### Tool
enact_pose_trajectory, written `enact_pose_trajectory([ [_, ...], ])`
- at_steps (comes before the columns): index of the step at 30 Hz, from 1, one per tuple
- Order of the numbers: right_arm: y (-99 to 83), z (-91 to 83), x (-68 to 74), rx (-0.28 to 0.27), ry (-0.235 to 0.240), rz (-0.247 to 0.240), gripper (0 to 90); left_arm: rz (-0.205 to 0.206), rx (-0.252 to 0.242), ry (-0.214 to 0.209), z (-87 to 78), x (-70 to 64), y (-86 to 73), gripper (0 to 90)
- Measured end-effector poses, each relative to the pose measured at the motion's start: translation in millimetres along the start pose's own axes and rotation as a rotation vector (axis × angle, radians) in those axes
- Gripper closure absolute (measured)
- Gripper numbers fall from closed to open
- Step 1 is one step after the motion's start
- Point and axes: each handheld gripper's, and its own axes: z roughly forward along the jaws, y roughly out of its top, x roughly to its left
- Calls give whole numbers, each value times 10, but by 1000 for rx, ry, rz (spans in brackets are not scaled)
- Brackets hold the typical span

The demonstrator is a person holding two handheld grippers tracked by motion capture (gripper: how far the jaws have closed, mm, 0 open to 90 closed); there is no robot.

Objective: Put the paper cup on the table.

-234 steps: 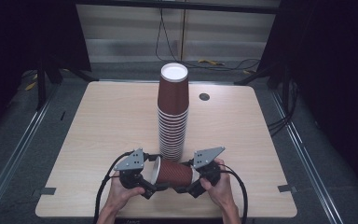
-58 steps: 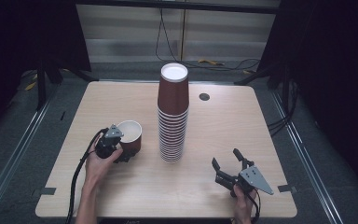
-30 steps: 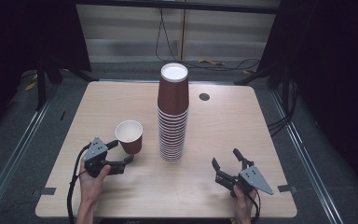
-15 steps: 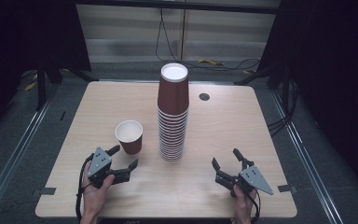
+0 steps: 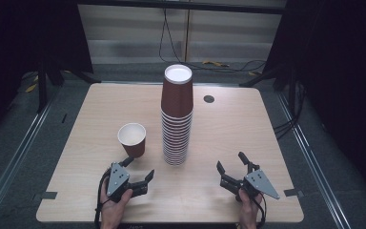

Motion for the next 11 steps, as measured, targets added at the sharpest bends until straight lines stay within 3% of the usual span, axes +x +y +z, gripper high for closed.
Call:
enact_pose_trajectory([
  [2, 0, 0, 0, 0, 0, 0, 142, 0, 9, 18, 6, -3, -29, 154],
  [5, 1, 2, 0, 2, -1, 2, 142, -20, -19, 13, -27, -6, -44, 154],
  [7, 3, 7, -4, 4, 6, 0, 142, -8, -35, 22, -50, -22, -52, 154],
  [11, 10, 26, -5, 24, 15, 1, 143, -43, -74, -25, -76, 42, -71, 154],
])
